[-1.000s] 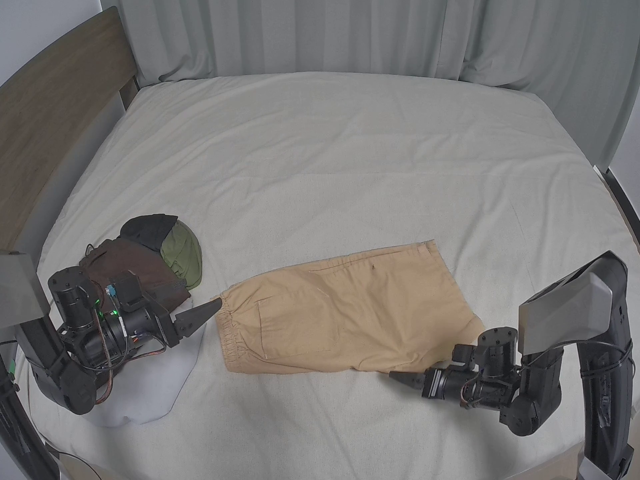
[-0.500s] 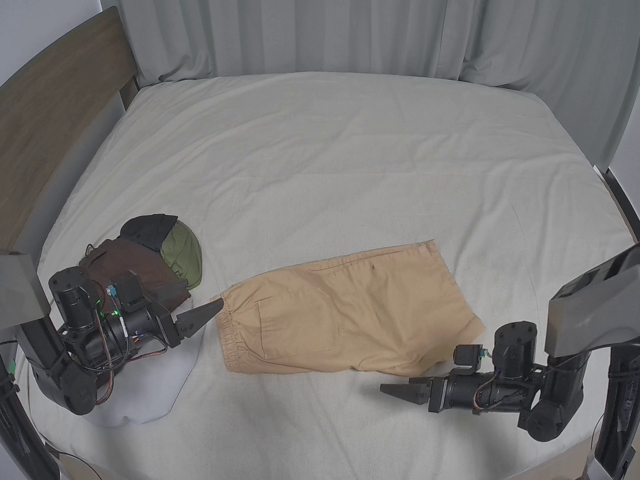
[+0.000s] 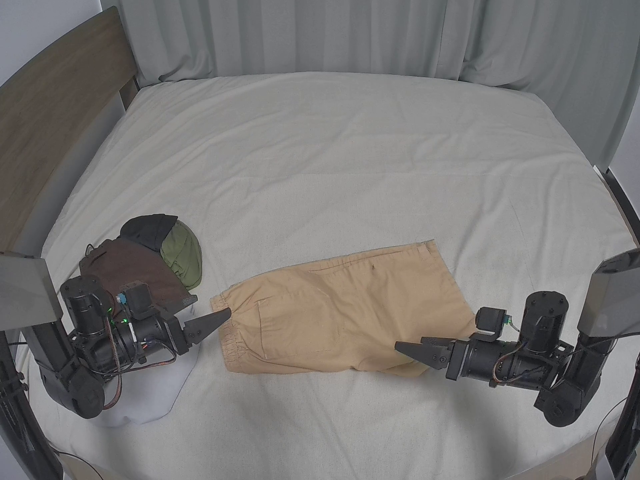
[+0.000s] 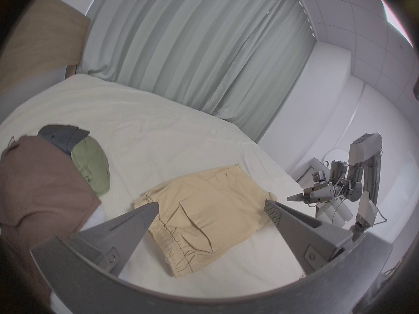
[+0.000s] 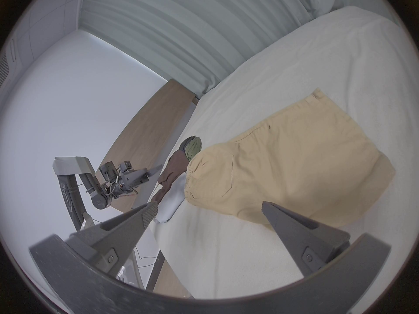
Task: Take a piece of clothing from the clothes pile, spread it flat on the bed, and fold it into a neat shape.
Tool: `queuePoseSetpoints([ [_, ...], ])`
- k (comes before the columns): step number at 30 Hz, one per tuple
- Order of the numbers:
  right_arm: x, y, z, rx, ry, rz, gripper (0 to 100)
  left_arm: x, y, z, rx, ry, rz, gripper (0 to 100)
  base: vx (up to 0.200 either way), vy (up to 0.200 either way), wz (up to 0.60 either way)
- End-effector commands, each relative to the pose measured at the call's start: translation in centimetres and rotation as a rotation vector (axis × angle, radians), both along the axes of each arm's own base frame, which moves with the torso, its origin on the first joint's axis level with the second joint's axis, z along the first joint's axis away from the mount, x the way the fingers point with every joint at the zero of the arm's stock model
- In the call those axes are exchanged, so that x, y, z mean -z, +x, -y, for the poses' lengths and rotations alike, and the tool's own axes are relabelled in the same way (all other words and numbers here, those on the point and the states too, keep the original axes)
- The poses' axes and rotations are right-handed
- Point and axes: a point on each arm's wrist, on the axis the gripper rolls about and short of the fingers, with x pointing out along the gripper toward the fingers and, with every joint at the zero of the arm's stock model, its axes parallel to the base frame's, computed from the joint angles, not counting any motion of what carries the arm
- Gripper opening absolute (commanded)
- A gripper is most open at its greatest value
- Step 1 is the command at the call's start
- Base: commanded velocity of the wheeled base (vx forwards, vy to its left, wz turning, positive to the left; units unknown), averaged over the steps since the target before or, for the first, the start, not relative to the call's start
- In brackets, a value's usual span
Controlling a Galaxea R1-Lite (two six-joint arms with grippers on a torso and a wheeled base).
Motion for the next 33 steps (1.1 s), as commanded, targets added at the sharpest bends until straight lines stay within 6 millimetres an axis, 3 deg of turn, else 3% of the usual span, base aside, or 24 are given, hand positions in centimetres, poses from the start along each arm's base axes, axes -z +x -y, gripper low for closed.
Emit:
queuePoseSetpoints([
  [1, -0.5, 0.2, 0.0, 0.004, 0.010, 0.022, 100, 1.6, 0.5, 0.1, -0.010, -0.023, -0.077, 100, 0.000, 0.000, 0.00],
  [10, -0.5, 0.4, 0.0, 0.008, 0.012, 0.026, 100, 3.5, 1.3, 0.7, -0.037, -0.094, -0.197, 100, 0.000, 0.000, 0.00],
  [12, -0.6, 0.5, 0.0, 0.009, 0.014, 0.030, 100, 4.8, 1.6, 1.0, -0.050, -0.088, -0.236, 100, 0.000, 0.000, 0.00],
  [33, -0.3, 0.5, 0.1, 0.009, 0.009, 0.021, 100, 9.2, 2.8, 1.0, -0.072, -0.068, -0.341, 100, 0.000, 0.000, 0.00],
])
